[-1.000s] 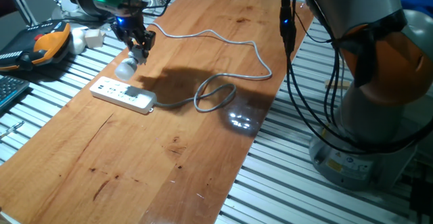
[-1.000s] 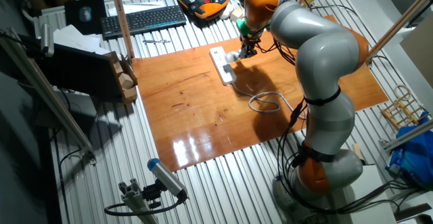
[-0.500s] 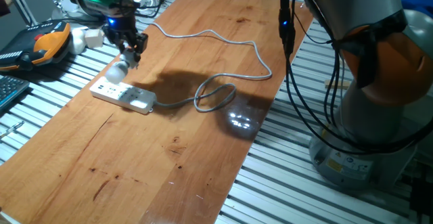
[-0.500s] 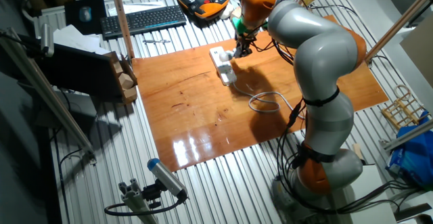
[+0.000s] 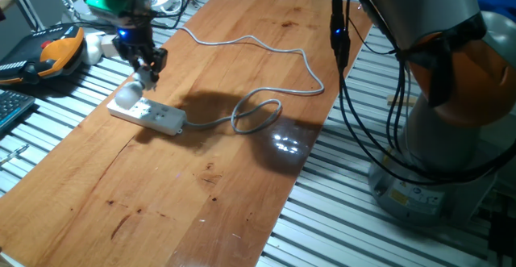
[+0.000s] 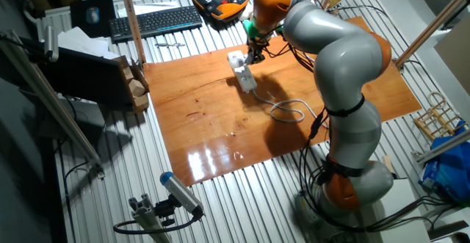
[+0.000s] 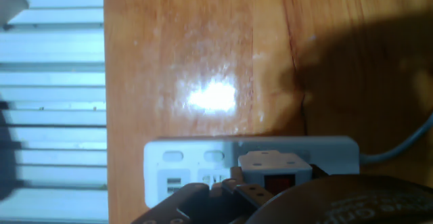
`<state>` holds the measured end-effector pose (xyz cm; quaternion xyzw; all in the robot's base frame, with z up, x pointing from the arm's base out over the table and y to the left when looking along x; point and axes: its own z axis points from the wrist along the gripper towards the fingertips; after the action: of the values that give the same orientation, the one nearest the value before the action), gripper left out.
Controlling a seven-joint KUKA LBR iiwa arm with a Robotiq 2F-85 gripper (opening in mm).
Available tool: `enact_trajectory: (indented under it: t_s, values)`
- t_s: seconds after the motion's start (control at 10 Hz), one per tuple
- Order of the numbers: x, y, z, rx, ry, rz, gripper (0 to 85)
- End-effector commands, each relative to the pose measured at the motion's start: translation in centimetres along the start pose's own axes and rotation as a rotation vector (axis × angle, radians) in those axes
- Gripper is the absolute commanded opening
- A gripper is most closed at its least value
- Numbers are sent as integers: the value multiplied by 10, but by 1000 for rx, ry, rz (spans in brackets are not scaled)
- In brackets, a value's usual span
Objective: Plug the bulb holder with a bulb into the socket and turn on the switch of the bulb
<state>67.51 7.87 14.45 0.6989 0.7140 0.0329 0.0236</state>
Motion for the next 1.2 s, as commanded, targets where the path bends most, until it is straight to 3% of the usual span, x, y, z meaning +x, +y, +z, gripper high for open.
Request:
enact_trajectory:
  t_s: [0.0,0.6,0.8,1.1]
  values:
    - [5,0,1,-2,3,9,0]
    - [23,-1,12,-14,21,32,0]
    - [24,0,18,-14,41,42,0]
    - [26,1,24,-19,32,36,0]
